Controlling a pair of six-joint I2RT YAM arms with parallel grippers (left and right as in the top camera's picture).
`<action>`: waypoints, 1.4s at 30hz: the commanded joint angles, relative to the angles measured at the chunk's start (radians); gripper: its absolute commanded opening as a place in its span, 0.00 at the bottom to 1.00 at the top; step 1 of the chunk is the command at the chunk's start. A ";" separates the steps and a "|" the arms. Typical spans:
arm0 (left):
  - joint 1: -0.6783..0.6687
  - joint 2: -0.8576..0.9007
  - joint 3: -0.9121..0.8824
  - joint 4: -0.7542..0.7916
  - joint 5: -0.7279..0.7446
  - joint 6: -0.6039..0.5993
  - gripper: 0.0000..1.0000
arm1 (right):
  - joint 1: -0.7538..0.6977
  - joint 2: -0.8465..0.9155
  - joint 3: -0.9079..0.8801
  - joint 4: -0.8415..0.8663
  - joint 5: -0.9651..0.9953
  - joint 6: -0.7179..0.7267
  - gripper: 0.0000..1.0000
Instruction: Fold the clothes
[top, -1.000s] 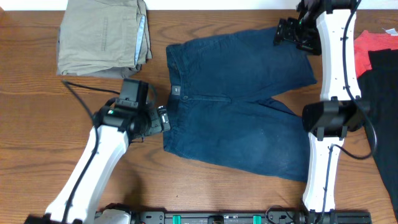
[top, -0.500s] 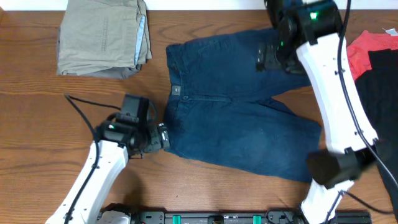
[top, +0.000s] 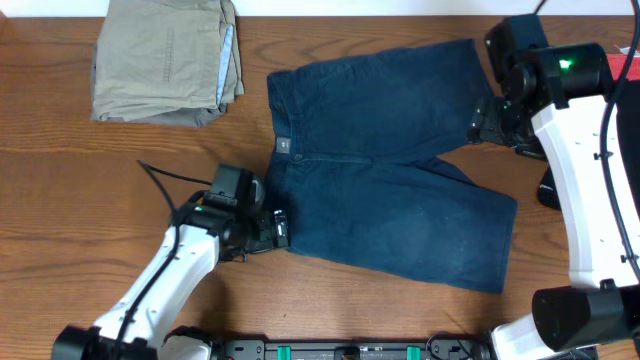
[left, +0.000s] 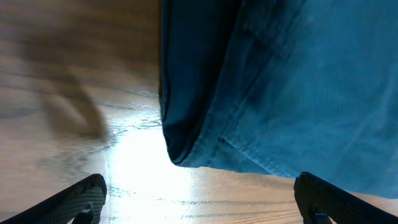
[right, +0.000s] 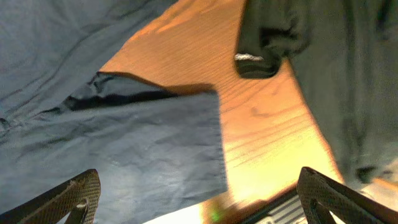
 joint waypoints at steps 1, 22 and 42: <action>-0.020 0.056 -0.007 0.002 -0.037 -0.045 0.98 | -0.022 -0.004 -0.103 0.067 -0.162 -0.066 0.99; -0.024 0.191 -0.007 0.110 -0.076 -0.081 0.87 | -0.203 -0.127 -0.359 0.282 -0.229 -0.008 0.99; -0.029 0.191 -0.007 0.132 -0.075 -0.088 0.20 | -0.268 -0.281 -0.836 0.464 -0.652 -0.170 0.98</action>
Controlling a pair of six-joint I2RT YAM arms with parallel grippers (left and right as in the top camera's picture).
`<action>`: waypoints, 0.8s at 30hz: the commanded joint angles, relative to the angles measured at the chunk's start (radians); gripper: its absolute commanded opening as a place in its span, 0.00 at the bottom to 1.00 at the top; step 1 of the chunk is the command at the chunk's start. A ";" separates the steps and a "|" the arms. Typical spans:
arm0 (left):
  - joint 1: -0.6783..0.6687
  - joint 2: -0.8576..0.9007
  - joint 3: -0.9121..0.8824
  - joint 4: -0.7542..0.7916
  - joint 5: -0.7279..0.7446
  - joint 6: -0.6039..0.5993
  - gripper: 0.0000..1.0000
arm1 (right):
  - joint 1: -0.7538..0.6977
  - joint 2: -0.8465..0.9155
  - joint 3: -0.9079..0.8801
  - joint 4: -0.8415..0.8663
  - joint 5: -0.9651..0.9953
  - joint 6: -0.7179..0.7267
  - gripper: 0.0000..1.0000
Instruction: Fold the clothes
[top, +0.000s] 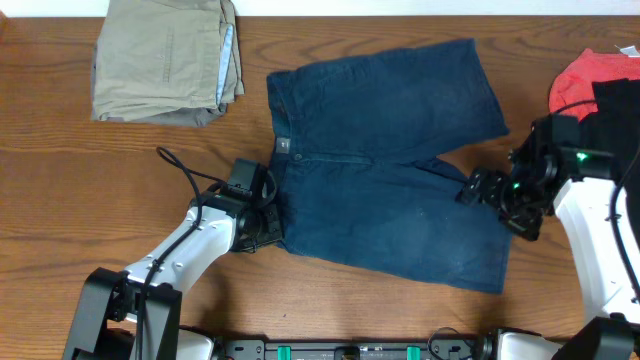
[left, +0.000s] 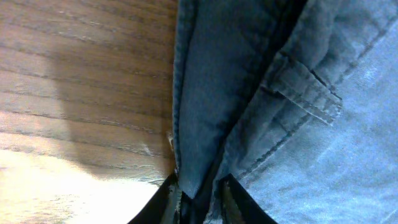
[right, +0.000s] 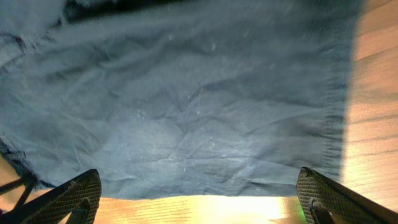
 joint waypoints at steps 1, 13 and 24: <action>-0.003 0.018 -0.021 -0.008 -0.015 -0.002 0.19 | -0.002 0.003 -0.070 0.016 -0.076 -0.020 0.98; -0.003 0.018 -0.021 -0.008 -0.017 -0.002 0.06 | -0.003 -0.044 -0.160 -0.003 0.122 0.129 0.99; -0.003 0.018 -0.021 -0.005 -0.019 -0.002 0.06 | -0.019 -0.185 -0.183 -0.084 0.260 0.262 0.99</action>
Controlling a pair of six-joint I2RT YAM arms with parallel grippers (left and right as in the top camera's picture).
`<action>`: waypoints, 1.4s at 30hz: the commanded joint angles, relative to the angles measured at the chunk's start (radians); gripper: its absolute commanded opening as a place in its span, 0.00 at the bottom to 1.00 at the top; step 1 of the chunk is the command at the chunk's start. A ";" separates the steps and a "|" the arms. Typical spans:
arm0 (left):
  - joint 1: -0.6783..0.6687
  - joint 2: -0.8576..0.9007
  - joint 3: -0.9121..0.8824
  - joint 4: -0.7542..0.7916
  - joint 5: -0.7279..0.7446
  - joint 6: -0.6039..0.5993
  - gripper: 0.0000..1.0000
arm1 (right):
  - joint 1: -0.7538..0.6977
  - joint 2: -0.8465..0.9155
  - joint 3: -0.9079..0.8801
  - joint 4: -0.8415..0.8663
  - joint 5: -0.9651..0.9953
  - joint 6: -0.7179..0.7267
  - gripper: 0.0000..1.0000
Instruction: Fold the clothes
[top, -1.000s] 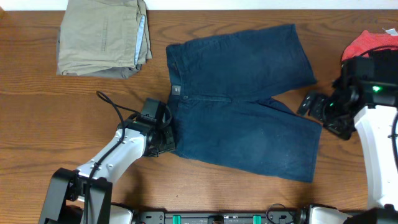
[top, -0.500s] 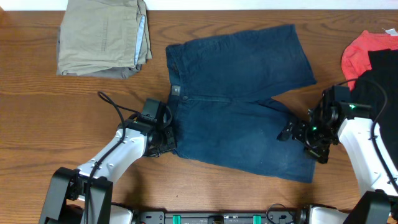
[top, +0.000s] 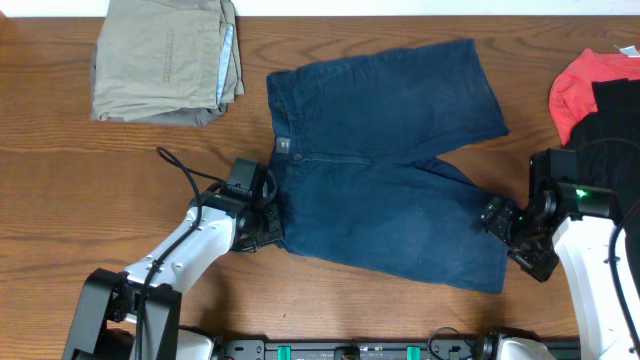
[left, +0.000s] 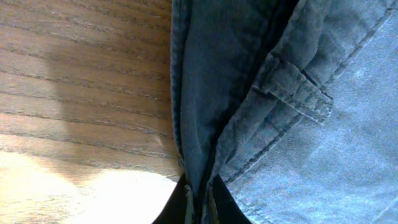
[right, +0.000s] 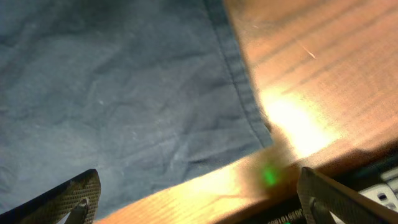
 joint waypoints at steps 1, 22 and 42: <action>-0.003 0.018 -0.021 -0.008 -0.029 -0.003 0.06 | -0.008 -0.011 -0.041 -0.023 0.033 0.065 0.99; -0.003 0.019 -0.021 -0.011 -0.037 -0.002 0.05 | -0.112 -0.011 -0.254 0.116 0.040 0.213 0.99; -0.003 0.019 -0.021 -0.008 -0.037 -0.002 0.06 | -0.113 -0.011 -0.462 0.409 -0.065 0.159 0.86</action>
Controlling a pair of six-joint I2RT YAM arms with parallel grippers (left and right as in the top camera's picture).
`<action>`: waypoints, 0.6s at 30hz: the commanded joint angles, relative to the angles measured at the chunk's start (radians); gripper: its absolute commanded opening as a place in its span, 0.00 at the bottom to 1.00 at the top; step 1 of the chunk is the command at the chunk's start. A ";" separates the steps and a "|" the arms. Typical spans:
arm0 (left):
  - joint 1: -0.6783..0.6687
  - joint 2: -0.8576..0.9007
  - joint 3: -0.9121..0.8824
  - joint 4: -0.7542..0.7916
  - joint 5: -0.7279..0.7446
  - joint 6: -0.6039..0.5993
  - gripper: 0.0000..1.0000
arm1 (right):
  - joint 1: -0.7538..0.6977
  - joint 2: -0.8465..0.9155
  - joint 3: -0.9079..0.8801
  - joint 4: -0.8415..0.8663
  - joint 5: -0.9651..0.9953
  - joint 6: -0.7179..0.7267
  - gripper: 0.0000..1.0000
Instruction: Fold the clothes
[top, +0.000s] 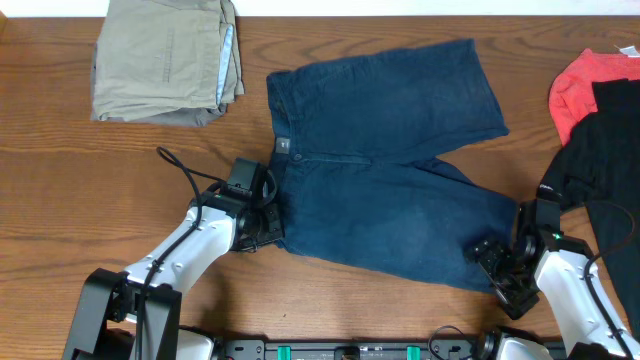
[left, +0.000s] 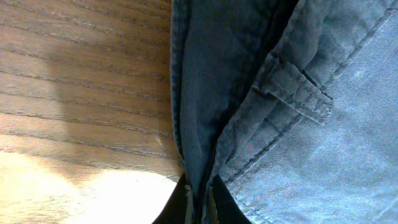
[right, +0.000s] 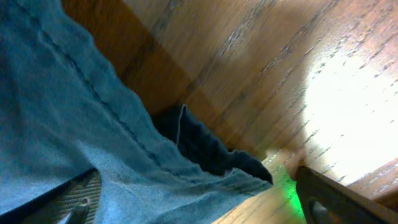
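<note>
Dark blue denim shorts (top: 390, 170) lie flat mid-table, waistband to the left and legs to the right. My left gripper (top: 268, 228) is shut on the near corner of the waistband (left: 205, 124), its fingertips pinching the fold of denim (left: 199, 200). At the near leg's hem corner my right gripper (top: 495, 272) stands open. In the right wrist view that gripper (right: 199, 208) has the hem corner (right: 205, 162) lying between its spread fingers on the wood.
Folded khaki trousers (top: 165, 55) sit at the back left. A red cloth (top: 580, 85) and a black garment (top: 605, 150) lie along the right side, close to my right arm. The table's front edge is just behind both arms.
My right gripper has moved nearer the front edge and a little left, from beside the near leg's hem to its lower corner. The left gripper still pinches the waistband; the shorts lie unchanged.
At first my left gripper was open beside the waistband corner and my right was open by the far leg's hem. Then the left was shut on the waistband and the right lay over the near leg. The right then stood lower along that hem, and is now at its corner.
</note>
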 joint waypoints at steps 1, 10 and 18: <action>-0.003 0.019 -0.021 -0.009 -0.036 -0.002 0.06 | -0.014 0.004 -0.054 0.065 -0.028 -0.002 0.81; -0.003 0.019 -0.021 -0.009 -0.036 -0.002 0.06 | -0.014 0.004 -0.074 0.106 -0.029 0.013 0.49; -0.003 0.019 -0.021 -0.009 -0.036 -0.002 0.06 | -0.014 0.004 -0.074 0.102 -0.044 0.013 0.36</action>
